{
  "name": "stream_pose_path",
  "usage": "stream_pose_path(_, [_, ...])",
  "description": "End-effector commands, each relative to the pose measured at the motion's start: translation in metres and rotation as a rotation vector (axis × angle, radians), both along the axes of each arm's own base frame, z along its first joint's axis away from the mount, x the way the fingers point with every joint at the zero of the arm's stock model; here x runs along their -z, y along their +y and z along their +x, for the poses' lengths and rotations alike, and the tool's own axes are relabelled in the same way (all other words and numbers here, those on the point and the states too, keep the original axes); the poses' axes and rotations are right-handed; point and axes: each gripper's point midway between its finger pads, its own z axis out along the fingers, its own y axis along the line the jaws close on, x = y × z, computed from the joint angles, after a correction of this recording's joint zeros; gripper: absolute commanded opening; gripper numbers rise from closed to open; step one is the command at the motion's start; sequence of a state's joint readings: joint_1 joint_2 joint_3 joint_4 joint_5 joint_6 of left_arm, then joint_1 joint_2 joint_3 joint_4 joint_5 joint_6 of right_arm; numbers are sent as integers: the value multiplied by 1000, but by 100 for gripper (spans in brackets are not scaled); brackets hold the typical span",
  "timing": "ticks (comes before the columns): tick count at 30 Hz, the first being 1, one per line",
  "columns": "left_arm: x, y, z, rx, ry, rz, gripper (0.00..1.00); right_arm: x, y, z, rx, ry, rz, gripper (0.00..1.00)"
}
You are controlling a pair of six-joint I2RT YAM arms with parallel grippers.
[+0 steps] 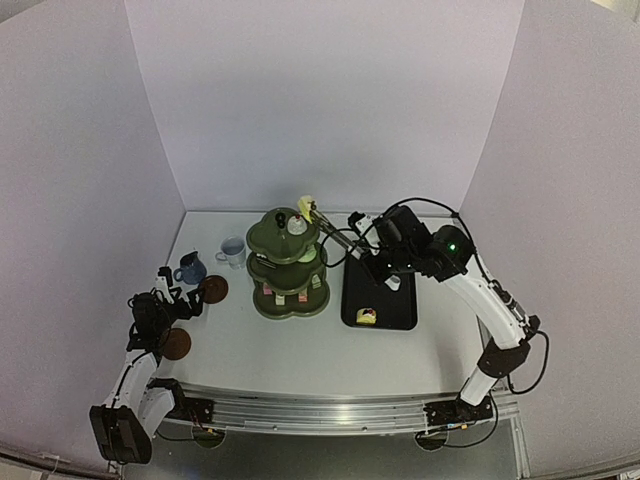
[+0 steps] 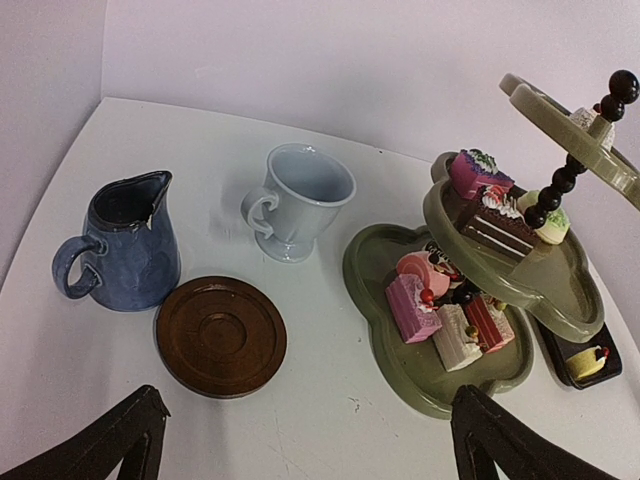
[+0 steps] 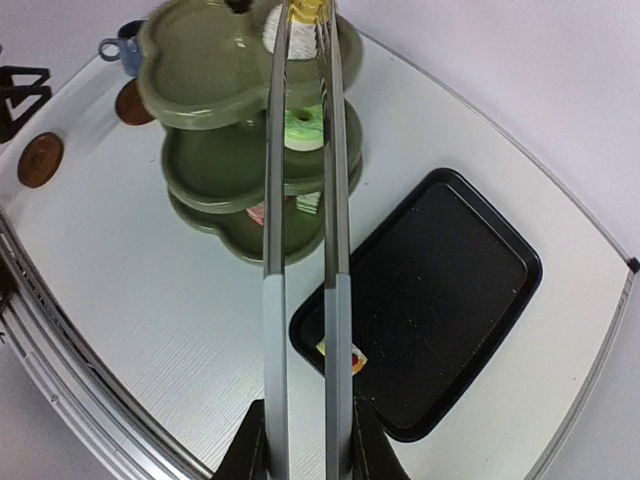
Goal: Serve the afternoon tea
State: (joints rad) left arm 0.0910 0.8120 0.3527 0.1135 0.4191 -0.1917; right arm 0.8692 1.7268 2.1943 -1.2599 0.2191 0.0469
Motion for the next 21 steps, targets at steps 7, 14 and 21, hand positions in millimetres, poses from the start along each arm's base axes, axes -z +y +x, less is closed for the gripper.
stream_pose_path(7, [-12, -1, 2, 13, -39, 2, 100, -38, 54, -36, -229, -97, 74, 0])
stream_pose_path(14, [-11, -2, 1, 17, -37, -1, 100, -12, 86, -16, -236, -100, 13, 0])
stream_pose_path(21, [-12, -2, 2, 18, -40, -3, 100, -4, 106, 1, -258, -148, -20, 0])
